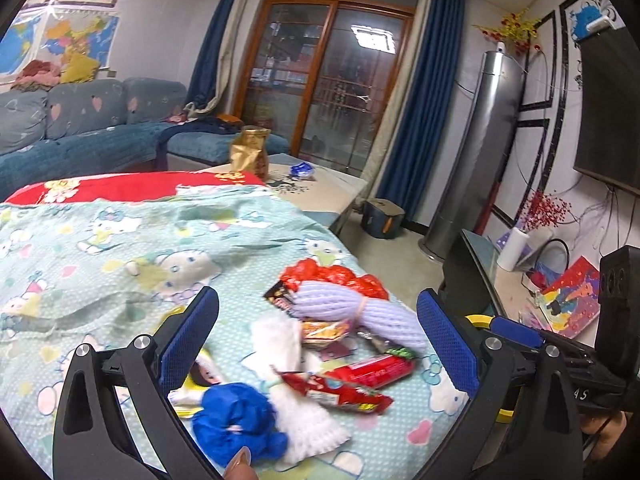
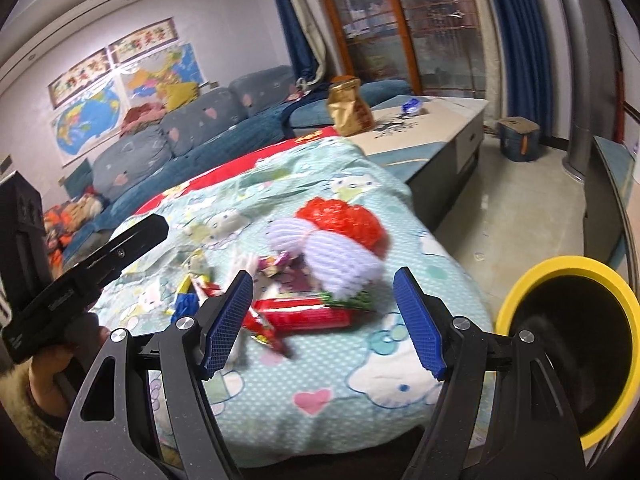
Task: Collect trash
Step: 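Grasp the blue bag with the left tool while the right tool grasps the white foam net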
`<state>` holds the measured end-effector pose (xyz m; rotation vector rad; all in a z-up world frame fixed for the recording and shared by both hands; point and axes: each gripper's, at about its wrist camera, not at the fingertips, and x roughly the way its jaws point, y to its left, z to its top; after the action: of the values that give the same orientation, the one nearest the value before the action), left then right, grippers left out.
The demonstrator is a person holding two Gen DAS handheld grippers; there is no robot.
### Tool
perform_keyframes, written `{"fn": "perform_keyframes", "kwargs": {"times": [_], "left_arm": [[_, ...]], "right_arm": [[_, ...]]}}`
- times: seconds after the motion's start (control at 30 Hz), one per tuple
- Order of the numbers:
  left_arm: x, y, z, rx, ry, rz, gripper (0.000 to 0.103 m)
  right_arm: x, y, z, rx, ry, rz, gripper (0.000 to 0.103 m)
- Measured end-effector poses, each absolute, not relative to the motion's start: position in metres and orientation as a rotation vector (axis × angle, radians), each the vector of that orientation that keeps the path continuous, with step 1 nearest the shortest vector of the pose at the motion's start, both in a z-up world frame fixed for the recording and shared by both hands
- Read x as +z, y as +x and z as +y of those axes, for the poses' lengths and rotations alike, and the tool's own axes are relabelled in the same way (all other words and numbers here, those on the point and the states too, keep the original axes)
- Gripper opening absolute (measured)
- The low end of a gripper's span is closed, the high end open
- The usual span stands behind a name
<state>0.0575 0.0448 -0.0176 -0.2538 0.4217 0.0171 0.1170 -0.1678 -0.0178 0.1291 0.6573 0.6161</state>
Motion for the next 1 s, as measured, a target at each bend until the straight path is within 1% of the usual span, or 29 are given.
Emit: {"fn": "perform_keyframes", "kwargs": {"times": [0.3,0.47,0.63,0.7,0.73,0.77,0.8,0.83,0.87,0.9,0.93,0.97,1.0], "left_arm": [[-0.028,0.045,0.071,0.072,-0.278,0.453,0.096],[-0.04,0.041,0.086,0.119,-0.269,0.517,0.096],[-0.063,0.038,0.107,0.142,-0.373,0.607,0.095],[-0.072,0.037,0.111,0.138,-0.405,0.643,0.086],[-0.075,0.037,0.11,0.138,-0.413,0.658,0.078],[-0.08,0.035,0.11,0.137,-0.419,0.678,0.073],[-0.083,0.034,0.108,0.132,-0.425,0.692,0.071],[-0.087,0.033,0.107,0.114,-0.436,0.713,0.066],[-0.091,0.033,0.104,0.103,-0.441,0.727,0.062],[-0.094,0.033,0.102,0.096,-0.443,0.74,0.06],[-0.097,0.032,0.1,0.089,-0.447,0.752,0.055],[-0.101,0.033,0.098,0.078,-0.458,0.766,0.048],[-0.102,0.033,0.097,0.067,-0.462,0.775,0.044]], "right_arm": [[-0.019,0.118,-0.143,0.648,0.06,0.669,0.068],[-0.024,0.131,-0.135,0.641,0.024,0.685,0.071],[-0.038,0.153,-0.133,0.582,0.001,0.726,0.071],[-0.045,0.164,-0.134,0.567,0.011,0.751,0.071],[-0.049,0.168,-0.134,0.555,0.013,0.763,0.071],[-0.052,0.173,-0.136,0.549,0.021,0.777,0.071],[-0.055,0.178,-0.137,0.542,0.029,0.788,0.071],[-0.057,0.181,-0.138,0.539,0.034,0.797,0.07],[-0.059,0.184,-0.137,0.542,0.038,0.805,0.064],[-0.062,0.188,-0.137,0.551,0.041,0.816,0.06],[-0.063,0.189,-0.136,0.559,0.04,0.825,0.053],[-0.065,0.19,-0.135,0.571,0.039,0.833,0.046],[-0.066,0.191,-0.134,0.585,0.04,0.84,0.042]]}}
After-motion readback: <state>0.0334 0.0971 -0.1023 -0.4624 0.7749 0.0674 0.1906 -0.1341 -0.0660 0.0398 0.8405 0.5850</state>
